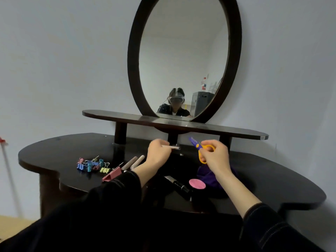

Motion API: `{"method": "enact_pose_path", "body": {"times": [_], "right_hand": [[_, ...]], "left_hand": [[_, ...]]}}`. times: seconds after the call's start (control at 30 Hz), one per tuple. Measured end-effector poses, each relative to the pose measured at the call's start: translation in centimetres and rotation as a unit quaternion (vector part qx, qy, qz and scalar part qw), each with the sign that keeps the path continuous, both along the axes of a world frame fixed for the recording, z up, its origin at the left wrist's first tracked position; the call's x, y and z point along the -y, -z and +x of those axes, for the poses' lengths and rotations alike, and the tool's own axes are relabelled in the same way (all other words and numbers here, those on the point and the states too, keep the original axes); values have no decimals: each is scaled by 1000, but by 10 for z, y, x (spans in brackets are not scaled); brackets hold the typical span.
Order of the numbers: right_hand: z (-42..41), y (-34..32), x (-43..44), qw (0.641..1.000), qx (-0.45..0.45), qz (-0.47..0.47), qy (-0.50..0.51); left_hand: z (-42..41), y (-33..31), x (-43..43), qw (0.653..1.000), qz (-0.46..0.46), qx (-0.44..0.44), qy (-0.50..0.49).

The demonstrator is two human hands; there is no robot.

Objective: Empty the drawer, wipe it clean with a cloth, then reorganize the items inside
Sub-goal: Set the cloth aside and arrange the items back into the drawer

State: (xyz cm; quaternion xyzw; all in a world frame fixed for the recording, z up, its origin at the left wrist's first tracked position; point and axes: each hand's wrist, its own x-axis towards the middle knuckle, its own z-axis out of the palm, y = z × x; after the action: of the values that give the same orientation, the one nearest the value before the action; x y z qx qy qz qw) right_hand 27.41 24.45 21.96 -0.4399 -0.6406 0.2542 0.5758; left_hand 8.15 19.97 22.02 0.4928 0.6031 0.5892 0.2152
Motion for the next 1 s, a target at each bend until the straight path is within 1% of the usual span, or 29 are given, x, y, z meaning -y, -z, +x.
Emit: {"method": "enact_pose_path", "body": {"times": [0.03,0.1,0.2,0.23,0.33,0.4,0.43,0.5,0.57,0.63,0.73,0.77,0.83,0.93,1.0], "right_hand": [[6,-4,12,999,-22,26,-11],[18,-9,44,996,-59,65,-30],[31,-5,103,983,-137,95,-74],[37,1,123,979,-152,105,-83],[61,35,176,978,-153,111,-91],[78,71,202,982,-146,85,-86],[85,91,212,986,-137,65,-75],[94,131,223,994,-92,12,-53],[97,167,225,997,-19,-61,-46],[93,198,219,987,55,-137,-57],[84,229,200,956,171,-212,-106],[80,236,193,942,209,-229,-129],[69,247,178,901,281,-280,-178],[49,264,156,819,384,-360,-230],[38,277,141,776,436,-386,-243]], "left_hand": [[2,-3,14,998,43,46,16],[8,-6,49,981,113,137,75],[14,5,111,945,160,228,172],[16,14,132,936,160,242,201],[14,53,192,925,128,242,265],[11,87,219,915,94,266,289],[9,106,228,911,74,288,287],[8,145,237,909,25,333,251],[9,184,238,901,-41,377,213],[9,219,233,877,-115,418,205],[12,259,218,853,-209,438,191],[14,269,212,851,-233,436,177],[20,284,200,850,-272,427,143],[29,300,191,856,-320,390,114],[34,309,187,855,-341,373,116]]}}
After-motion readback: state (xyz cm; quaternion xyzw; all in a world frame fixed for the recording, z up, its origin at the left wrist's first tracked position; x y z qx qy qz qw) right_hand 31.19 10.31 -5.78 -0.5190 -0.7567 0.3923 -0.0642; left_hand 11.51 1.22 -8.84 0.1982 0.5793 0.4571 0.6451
